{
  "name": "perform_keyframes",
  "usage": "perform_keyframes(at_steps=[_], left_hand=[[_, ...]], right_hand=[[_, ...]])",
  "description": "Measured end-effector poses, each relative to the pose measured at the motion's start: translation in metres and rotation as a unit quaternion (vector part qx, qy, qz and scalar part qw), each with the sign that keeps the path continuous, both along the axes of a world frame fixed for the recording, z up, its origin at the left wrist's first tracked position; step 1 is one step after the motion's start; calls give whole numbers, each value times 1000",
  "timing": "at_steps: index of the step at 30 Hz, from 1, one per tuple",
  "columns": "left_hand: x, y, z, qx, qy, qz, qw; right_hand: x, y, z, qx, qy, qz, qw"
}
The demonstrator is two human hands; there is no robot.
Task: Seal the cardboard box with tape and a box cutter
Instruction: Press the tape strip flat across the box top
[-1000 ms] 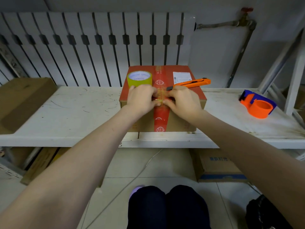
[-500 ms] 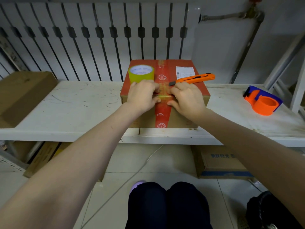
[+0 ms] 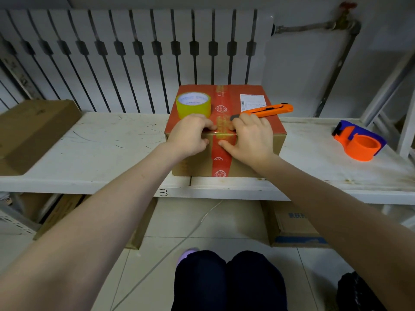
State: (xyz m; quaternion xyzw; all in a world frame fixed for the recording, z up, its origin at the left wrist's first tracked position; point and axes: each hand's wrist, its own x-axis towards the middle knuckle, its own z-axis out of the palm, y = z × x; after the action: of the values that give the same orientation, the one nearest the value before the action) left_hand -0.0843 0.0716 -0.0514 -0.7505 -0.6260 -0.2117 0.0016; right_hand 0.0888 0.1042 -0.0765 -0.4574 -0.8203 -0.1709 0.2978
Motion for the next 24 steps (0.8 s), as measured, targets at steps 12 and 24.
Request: perform_keyframes(at_steps=[12,24], left_hand=[[20,-3,-5,48,8,40,998],[17,0,0,41,67,-17,997]], right_hand=[[21,6,20,-85,-81,72,990],[25,12,17,-101,-68,99,988]])
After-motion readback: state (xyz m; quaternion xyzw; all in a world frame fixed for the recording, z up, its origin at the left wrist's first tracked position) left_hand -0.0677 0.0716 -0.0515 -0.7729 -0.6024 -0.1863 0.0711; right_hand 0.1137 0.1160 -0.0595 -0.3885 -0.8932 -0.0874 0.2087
